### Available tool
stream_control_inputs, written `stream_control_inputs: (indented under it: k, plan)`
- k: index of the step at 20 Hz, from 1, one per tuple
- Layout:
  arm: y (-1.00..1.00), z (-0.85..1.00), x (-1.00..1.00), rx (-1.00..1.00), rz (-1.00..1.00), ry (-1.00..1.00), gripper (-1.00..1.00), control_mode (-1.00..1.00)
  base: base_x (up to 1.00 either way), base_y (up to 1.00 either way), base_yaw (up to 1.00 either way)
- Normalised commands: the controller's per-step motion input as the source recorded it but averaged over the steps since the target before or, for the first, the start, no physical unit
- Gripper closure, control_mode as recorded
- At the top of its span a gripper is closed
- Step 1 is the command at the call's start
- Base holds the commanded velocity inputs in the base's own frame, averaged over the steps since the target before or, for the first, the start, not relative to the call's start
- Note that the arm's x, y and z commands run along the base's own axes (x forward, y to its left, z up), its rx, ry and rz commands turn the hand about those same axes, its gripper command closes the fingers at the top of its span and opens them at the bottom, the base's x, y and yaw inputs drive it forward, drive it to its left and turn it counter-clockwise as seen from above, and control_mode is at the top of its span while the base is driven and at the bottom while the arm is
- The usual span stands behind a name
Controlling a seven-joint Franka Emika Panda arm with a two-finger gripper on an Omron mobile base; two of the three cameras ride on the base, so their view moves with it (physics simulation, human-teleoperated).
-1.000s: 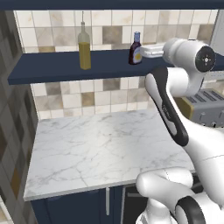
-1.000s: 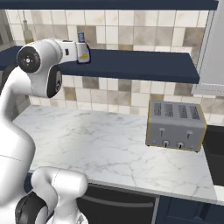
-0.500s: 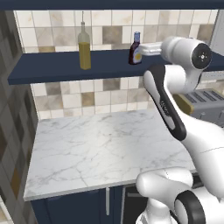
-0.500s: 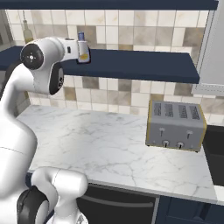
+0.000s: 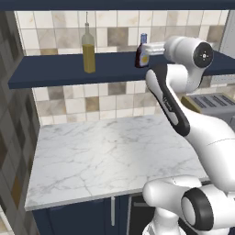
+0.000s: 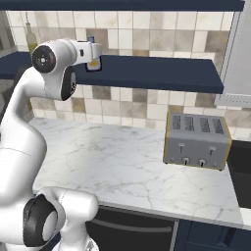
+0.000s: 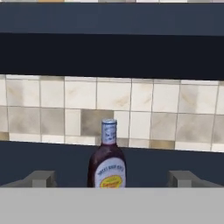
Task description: Take 2 condiments from the cabinet and move them on the counter near the stove.Make sure the condiments are lined up with each other, next to each other.
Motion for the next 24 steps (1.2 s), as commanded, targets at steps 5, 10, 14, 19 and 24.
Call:
stream_control_inputs:
  k: [5, 10, 14, 19, 24]
  plan:
    - [0.0, 0.0, 0.25, 0.0, 0.0, 0.0, -1.0, -1.0, 0.0, 0.0, 0.0]
    - [0.0, 0.0, 0.15, 0.0, 0.0, 0.0, -1.0, -1.0, 0.0, 0.0, 0.0]
    - [0.0, -0.02, 0.12, 0.0, 0.0, 0.0, -1.0, -1.0, 0.0, 0.0, 0.0]
    - [0.0, -0.08, 0.18, 0.0, 0.0, 0.0, -1.0, -1.0, 0.0, 0.0, 0.0]
    - [0.0, -0.13, 0.23, 0.0, 0.0, 0.0, -1.0, -1.0, 0.0, 0.0, 0.0]
